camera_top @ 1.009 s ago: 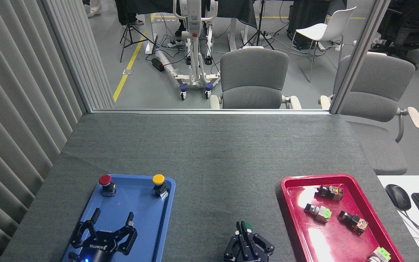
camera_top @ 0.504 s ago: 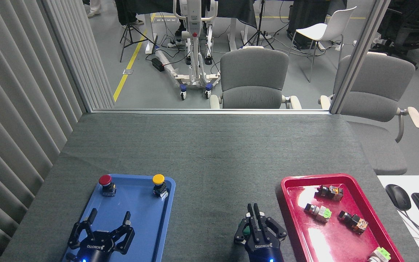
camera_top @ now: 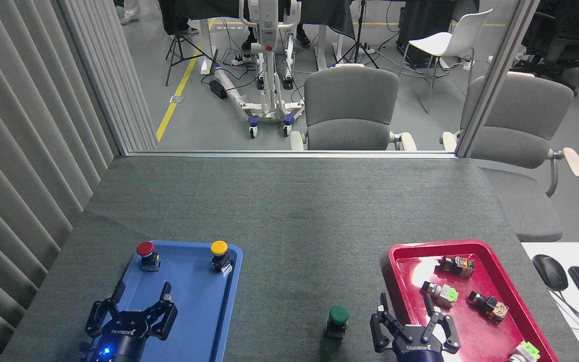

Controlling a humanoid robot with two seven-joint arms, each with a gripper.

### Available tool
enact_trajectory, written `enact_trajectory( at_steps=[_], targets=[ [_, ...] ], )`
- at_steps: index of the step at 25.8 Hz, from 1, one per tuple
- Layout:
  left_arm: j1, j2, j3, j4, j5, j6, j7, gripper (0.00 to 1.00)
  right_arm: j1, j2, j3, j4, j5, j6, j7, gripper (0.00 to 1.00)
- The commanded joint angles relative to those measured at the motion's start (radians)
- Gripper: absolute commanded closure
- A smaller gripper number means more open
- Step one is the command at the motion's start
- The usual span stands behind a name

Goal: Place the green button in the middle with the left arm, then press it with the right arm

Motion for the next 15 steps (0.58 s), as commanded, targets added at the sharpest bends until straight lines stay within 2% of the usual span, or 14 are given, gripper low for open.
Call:
enact_trajectory(
  at_steps=[1,7,11,15],
  targets=[
    [-0.002,-0.003,0.052,-0.008,-0.001,-0.082,-0.054,0.01,0.031,-0.023,-0.005,-0.007,-0.013,-0.009,-0.022,0.00],
    [-0.003,-0.003,0.050,0.004,0.001,-0.081,-0.062,0.01,0.088,-0.049,-0.007,-0.070,-0.013,-0.016,-0.024,0.00],
    [-0.003,0.000,0.050,0.003,0.001,-0.081,-0.062,0.01,0.091,-0.052,-0.008,-0.082,-0.013,-0.009,-0.025,0.00],
    [-0.003,0.008,0.049,0.007,0.004,-0.079,-0.062,0.01,0.097,-0.097,-0.007,-0.101,-0.006,-0.003,-0.027,0.00]
  ],
)
